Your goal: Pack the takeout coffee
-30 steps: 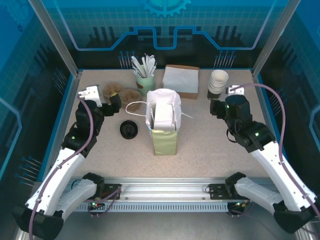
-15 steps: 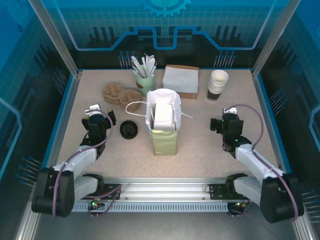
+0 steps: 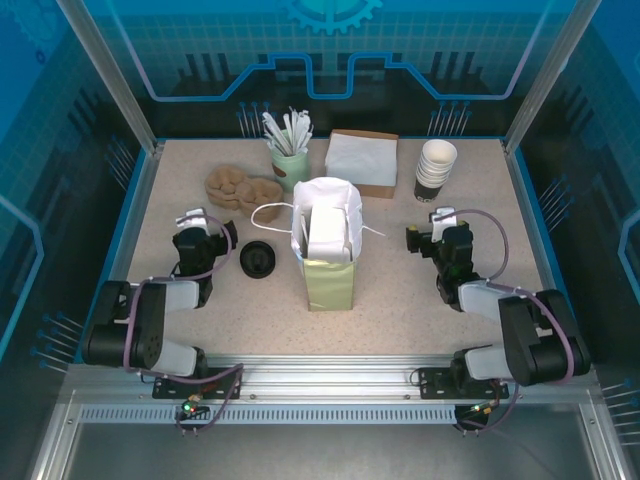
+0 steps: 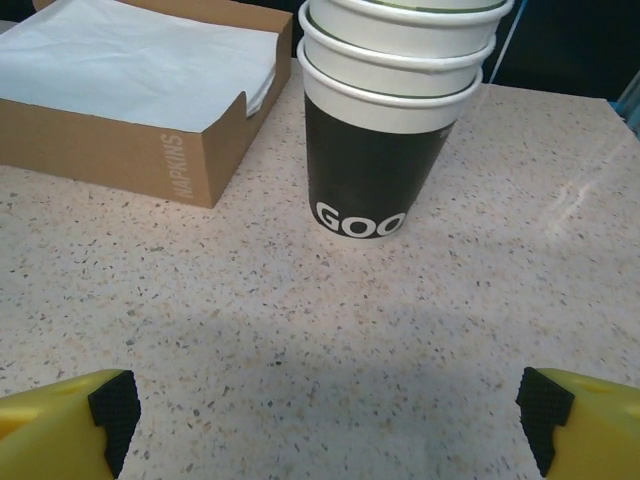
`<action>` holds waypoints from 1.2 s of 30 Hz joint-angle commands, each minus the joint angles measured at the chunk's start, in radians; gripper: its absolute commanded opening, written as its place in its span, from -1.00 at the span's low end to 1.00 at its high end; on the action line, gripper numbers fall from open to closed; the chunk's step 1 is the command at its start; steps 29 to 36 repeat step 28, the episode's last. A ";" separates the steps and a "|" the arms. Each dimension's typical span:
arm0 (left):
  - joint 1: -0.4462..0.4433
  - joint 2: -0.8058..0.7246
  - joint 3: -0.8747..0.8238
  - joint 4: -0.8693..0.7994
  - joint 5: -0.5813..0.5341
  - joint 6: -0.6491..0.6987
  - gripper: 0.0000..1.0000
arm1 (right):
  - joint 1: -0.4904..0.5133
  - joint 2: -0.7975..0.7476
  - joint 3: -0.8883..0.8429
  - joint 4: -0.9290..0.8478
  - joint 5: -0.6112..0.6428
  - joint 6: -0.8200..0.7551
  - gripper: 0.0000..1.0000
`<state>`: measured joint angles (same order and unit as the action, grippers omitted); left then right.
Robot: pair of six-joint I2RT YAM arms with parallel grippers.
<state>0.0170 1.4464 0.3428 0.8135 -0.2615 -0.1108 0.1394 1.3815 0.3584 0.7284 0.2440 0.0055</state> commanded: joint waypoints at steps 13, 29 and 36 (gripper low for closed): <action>-0.042 0.101 0.021 0.130 0.018 0.077 0.98 | -0.081 0.123 0.072 0.029 -0.183 -0.011 0.99; -0.042 0.101 0.021 0.133 0.020 0.079 0.98 | -0.080 0.123 0.071 0.028 -0.183 -0.010 0.99; -0.042 0.101 0.021 0.133 0.020 0.079 0.98 | -0.080 0.123 0.071 0.028 -0.183 -0.010 0.99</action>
